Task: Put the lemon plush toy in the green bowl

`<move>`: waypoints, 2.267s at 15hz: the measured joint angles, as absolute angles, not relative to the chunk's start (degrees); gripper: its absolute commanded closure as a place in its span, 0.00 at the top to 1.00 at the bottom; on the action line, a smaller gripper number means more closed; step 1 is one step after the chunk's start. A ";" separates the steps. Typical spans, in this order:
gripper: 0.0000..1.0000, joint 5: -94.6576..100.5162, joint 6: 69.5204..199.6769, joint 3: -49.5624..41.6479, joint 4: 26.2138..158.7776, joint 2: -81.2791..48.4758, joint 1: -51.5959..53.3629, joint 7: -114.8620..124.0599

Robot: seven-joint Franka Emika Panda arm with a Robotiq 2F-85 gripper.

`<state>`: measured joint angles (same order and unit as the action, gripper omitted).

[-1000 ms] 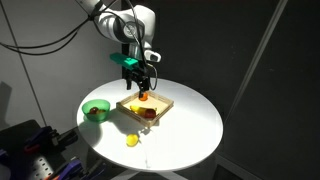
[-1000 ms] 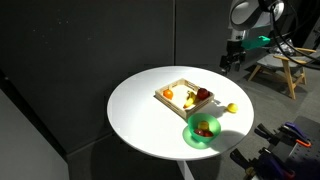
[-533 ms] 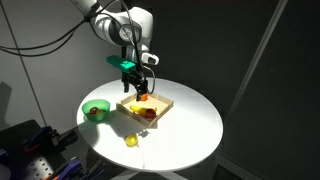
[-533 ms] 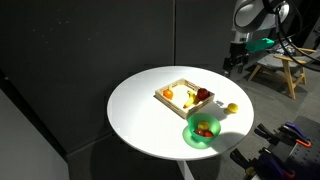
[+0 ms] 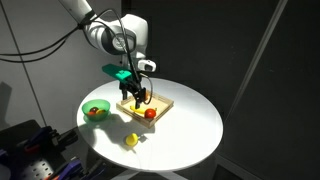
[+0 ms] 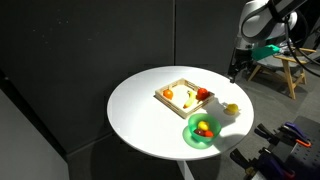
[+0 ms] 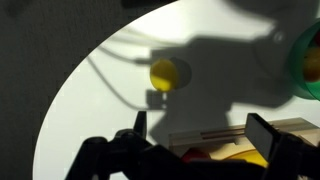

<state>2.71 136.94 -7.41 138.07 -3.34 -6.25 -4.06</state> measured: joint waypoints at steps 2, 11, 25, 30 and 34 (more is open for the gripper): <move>1.00 3.01 138.51 -7.76 139.42 -3.36 -6.27 -4.06; 1.00 3.01 140.67 -8.65 141.22 -6.52 -6.32 -3.28; 1.00 3.02 151.35 -9.86 141.28 -15.71 -6.37 -3.24; 1.00 3.02 154.26 -10.33 140.49 -19.36 -6.37 -3.24; 1.00 3.02 155.42 -10.49 138.90 -22.13 -6.37 -3.23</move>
<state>3.02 155.42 -10.49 138.90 -22.13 -6.37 -3.23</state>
